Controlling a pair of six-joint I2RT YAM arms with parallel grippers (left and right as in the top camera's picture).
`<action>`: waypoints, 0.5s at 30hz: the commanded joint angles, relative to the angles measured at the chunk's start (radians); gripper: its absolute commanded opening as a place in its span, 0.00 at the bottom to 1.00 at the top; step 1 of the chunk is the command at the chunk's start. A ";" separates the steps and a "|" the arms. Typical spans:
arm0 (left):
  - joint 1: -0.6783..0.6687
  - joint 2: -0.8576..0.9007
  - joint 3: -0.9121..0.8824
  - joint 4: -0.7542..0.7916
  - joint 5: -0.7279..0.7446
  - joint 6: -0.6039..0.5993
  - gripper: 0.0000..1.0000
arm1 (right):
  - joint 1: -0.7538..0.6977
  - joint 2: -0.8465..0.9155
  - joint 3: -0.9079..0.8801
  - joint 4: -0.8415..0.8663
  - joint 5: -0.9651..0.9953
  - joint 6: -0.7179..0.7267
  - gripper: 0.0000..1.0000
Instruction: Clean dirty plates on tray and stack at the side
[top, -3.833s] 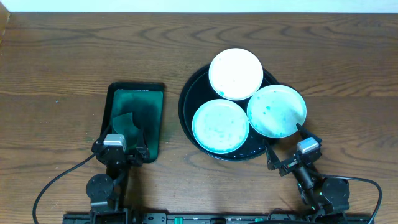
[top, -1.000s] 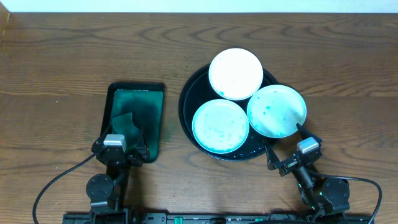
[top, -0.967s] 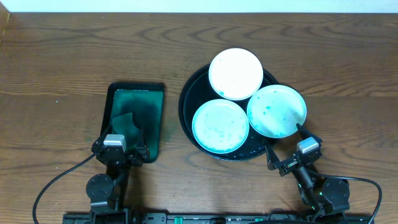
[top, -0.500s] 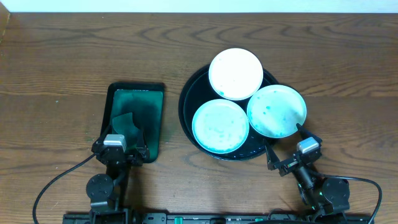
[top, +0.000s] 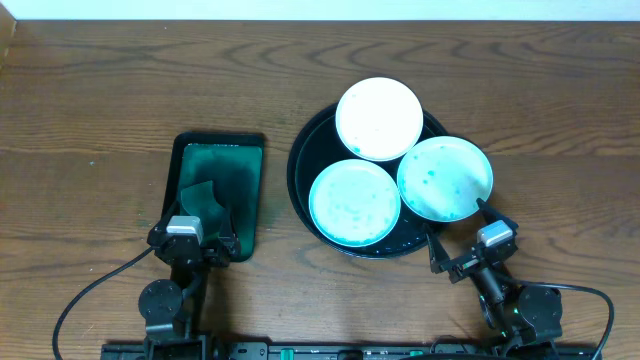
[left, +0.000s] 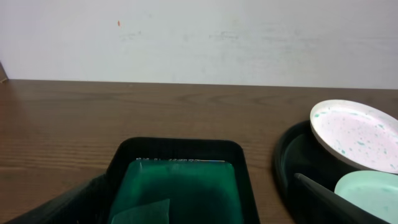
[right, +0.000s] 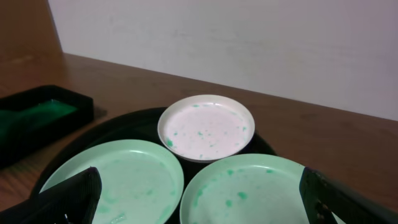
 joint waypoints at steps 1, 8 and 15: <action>0.001 -0.001 -0.016 -0.033 0.014 -0.004 0.90 | -0.018 0.002 -0.001 -0.008 0.041 -0.120 0.99; 0.001 -0.001 -0.016 -0.032 0.015 -0.005 0.90 | -0.018 0.002 -0.001 -0.008 0.051 -0.123 0.99; 0.001 0.000 -0.016 0.017 0.233 -0.021 0.90 | -0.018 0.003 -0.001 0.076 -0.064 0.009 0.99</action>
